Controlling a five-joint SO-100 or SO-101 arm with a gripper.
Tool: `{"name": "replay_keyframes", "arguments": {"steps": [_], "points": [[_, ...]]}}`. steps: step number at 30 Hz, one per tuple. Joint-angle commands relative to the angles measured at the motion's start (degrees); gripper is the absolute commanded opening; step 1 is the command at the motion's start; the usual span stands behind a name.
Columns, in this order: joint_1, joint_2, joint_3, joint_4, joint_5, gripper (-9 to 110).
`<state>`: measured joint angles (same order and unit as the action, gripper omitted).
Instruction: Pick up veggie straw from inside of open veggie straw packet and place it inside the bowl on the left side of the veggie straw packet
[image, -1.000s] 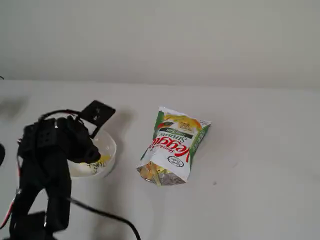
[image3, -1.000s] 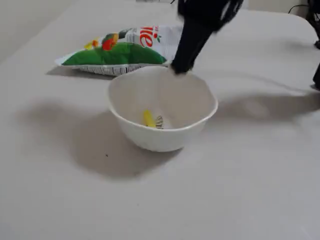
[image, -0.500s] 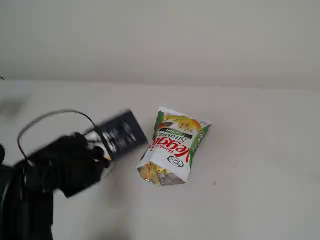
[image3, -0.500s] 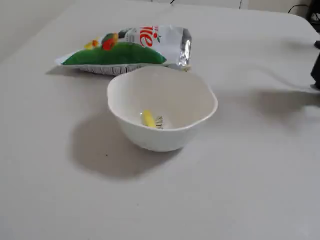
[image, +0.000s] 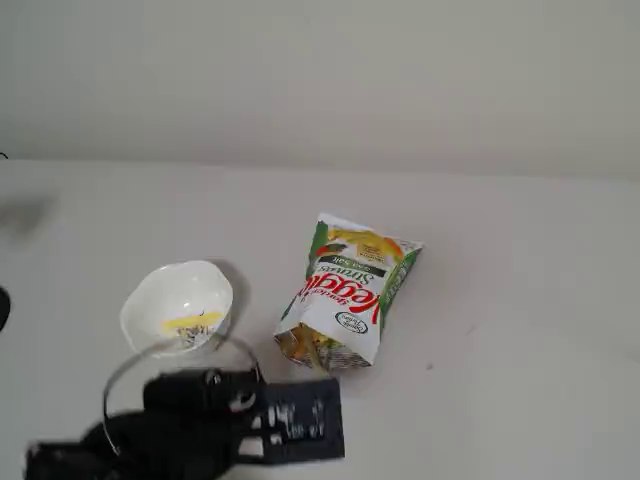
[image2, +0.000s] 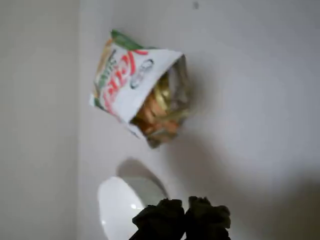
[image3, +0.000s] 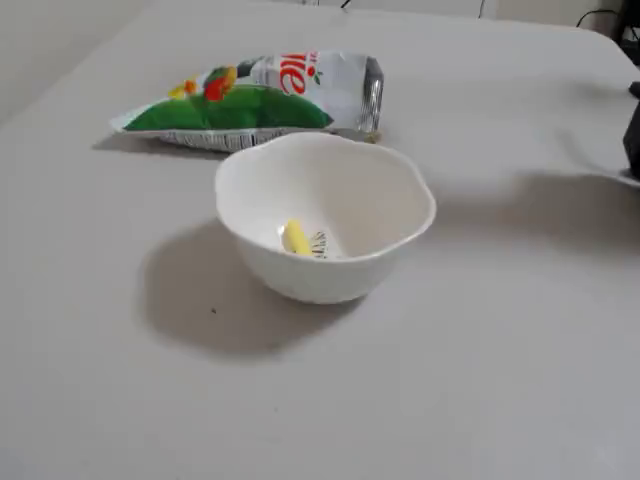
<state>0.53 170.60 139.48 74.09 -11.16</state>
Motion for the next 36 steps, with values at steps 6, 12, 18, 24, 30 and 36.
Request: {"name": "replay_keyframes", "arguments": {"steps": [6,12,18,24,30,36], "points": [[-11.2,19.8,22.6,-2.5,-3.7,0],[-12.5,20.0,31.9,-4.8,-1.9,0],[-11.7,20.0,33.0,-5.3,-0.6,0],[-11.7,20.0,33.0,-5.3,-0.7,0],[-11.7,20.0,33.0,-5.3,-0.7,0],[-11.7,20.0,33.0,-5.3,-0.7,0]]}}
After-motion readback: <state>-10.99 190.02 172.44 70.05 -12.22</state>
